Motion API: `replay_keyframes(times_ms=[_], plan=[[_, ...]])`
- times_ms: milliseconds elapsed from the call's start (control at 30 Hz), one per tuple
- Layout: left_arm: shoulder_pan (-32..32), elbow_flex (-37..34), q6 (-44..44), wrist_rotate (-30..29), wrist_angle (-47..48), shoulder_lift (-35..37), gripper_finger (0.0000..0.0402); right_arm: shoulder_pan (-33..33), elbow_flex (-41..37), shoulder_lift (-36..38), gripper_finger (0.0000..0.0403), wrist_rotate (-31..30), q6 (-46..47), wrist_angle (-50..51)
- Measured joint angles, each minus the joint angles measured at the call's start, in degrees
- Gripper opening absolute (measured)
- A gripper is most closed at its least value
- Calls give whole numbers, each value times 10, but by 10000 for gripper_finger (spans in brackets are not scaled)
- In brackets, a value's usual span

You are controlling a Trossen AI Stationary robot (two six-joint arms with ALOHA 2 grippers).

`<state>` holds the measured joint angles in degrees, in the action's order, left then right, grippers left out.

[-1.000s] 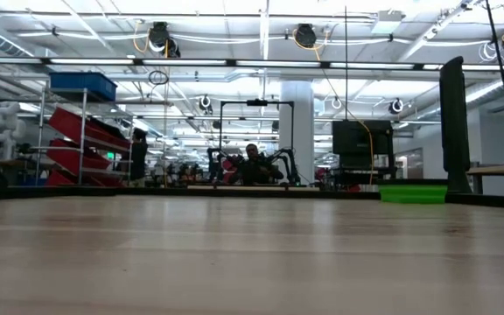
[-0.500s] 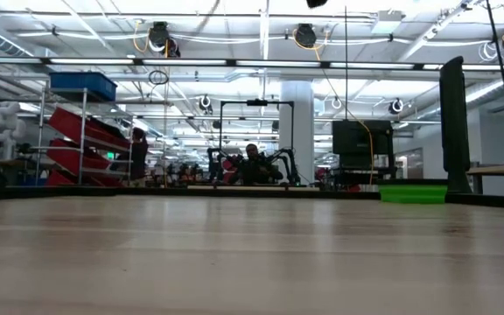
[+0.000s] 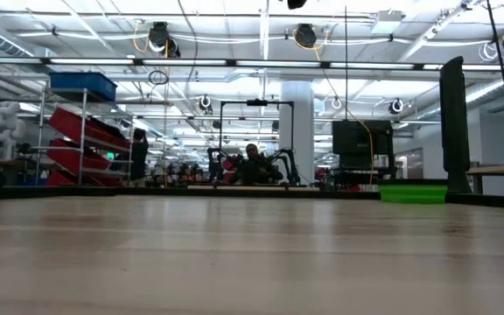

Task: Coil cords
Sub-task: Coil the red wire on the black spool

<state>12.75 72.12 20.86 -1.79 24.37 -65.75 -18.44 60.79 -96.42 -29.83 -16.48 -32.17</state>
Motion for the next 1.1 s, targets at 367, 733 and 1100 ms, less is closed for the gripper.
replay_keyframes(times_ms=[367, 733, 1100], plan=[[0, -34, -7, -15, -59, -4, 6, 42, 0, 0, 191, 90, 34, -32], [0, -58, -11, -15, -95, -4, 6, 60, 1, -6, 180, 91, 70, -59], [10, -59, -26, -17, -111, -14, 6, 80, 75, -102, 182, 121, 50, -77]])
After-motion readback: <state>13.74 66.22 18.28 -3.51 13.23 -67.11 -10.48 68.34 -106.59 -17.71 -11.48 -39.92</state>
